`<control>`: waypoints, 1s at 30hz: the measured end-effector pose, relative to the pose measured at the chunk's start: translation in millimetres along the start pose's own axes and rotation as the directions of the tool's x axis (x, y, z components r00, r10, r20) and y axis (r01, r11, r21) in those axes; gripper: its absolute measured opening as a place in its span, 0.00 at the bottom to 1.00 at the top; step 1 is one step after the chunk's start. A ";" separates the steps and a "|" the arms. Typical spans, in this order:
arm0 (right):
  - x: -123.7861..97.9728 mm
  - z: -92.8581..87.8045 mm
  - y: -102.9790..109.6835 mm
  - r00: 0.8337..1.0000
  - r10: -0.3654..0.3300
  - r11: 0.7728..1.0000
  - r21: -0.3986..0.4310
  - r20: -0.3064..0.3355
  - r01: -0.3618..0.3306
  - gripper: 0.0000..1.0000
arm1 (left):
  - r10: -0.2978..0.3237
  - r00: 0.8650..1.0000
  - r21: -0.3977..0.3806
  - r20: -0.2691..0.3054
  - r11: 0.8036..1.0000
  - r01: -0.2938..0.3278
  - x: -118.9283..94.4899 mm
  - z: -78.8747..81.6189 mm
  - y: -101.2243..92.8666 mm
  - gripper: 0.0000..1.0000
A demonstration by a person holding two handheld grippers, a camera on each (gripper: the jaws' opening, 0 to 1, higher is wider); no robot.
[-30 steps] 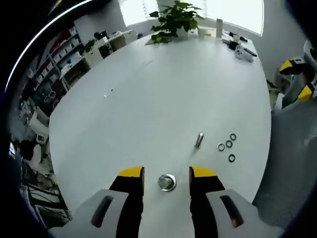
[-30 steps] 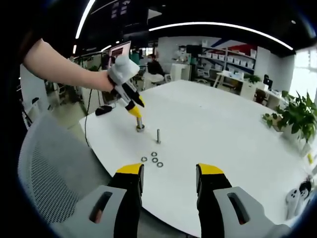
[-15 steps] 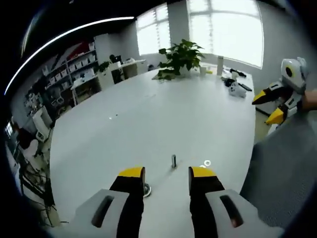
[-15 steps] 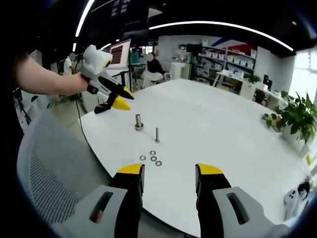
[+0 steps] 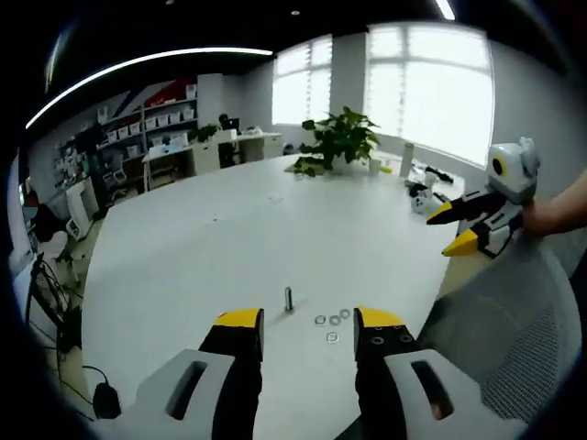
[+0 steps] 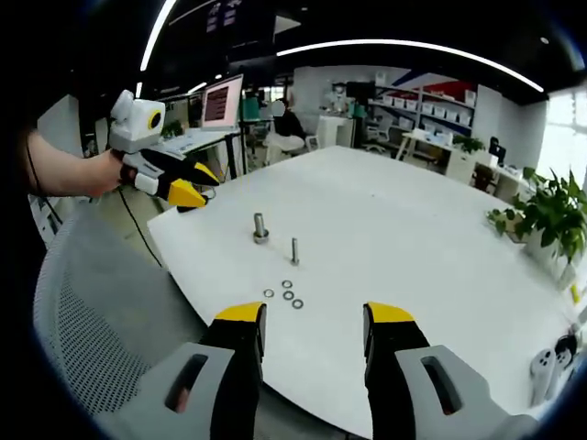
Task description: Place the washer onto the threaded stud by aligning its center hole with the stud, sliding it down to the base, and recovering from edge contact or off-axis alignment until the washer reaches the visible bottom stop.
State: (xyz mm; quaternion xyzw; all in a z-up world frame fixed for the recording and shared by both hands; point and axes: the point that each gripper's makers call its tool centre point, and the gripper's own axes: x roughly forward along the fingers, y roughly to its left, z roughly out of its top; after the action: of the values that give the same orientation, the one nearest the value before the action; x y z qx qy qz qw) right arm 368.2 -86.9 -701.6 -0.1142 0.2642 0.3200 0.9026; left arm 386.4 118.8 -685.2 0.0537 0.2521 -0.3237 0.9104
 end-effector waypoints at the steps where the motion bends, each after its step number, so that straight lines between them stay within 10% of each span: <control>1: -0.2 0.6 0.6 1.000 0.002 1.000 0.003 0.003 -0.002 0.45 | 0.009 1.000 -0.018 0.010 1.000 -0.009 -2.7 -0.3 1.7 0.37; 30: 6.5 -12.0 11.5 0.997 0.044 0.999 -0.030 -0.064 -0.046 0.44 | -0.014 1.000 -0.068 0.020 0.998 0.016 -26.8 -24.2 -12.6 0.38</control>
State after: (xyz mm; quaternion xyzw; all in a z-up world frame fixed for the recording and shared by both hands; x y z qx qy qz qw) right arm 360.3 -79.3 -715.6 -0.1324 0.2902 0.3404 0.8845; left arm 350.5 130.3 -692.1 0.0175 0.2547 -0.3222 0.9116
